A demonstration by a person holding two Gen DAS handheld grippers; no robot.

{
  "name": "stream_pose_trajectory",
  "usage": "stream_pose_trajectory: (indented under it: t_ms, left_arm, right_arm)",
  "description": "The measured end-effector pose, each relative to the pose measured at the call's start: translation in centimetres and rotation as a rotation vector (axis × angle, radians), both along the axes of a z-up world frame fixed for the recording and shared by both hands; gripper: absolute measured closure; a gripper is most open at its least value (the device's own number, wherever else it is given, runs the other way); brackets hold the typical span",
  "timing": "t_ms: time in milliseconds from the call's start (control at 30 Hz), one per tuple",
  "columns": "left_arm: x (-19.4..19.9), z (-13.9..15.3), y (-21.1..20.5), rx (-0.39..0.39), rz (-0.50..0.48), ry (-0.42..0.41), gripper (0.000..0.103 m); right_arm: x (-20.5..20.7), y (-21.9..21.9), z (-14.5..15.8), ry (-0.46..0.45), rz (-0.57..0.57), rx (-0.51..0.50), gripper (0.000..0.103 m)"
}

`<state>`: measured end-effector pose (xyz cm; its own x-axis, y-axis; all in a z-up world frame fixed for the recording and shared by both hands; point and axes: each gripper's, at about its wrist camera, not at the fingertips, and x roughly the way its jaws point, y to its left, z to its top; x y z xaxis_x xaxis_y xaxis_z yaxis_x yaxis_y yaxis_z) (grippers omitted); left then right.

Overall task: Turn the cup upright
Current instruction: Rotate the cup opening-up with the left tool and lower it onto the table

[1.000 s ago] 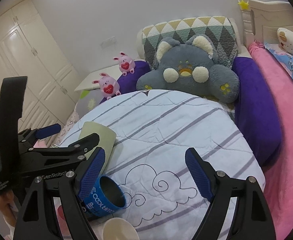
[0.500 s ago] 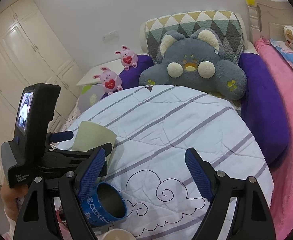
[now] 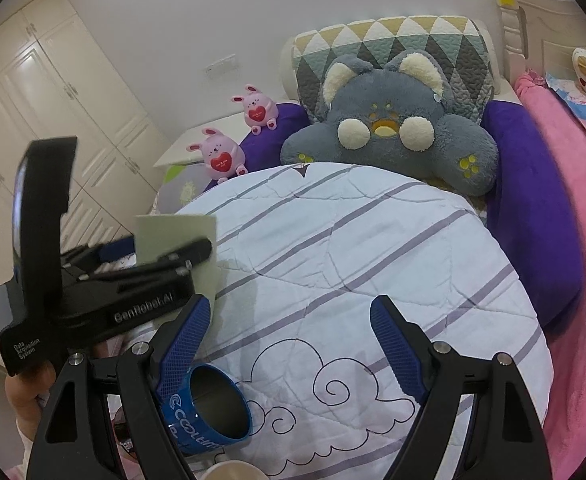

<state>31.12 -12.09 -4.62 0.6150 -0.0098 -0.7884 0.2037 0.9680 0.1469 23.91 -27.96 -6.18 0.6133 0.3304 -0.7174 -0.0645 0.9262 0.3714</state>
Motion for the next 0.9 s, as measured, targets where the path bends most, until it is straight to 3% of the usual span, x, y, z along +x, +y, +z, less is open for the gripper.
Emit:
stream_pose_trajectory:
  t_ms: [233,900]
  left_arm:
    - [-0.5,0.4,0.8,-0.067,0.012,-0.095,0.022]
    - [-2.0,-0.1,1.6,-0.083,0.015,-0.052,0.022]
  right_arm:
    - [0.0,0.1,0.0,0.003,-0.002,-0.004,0.019]
    - [-0.3,0.9,0.0,0.004,0.022,-0.022,0.019]
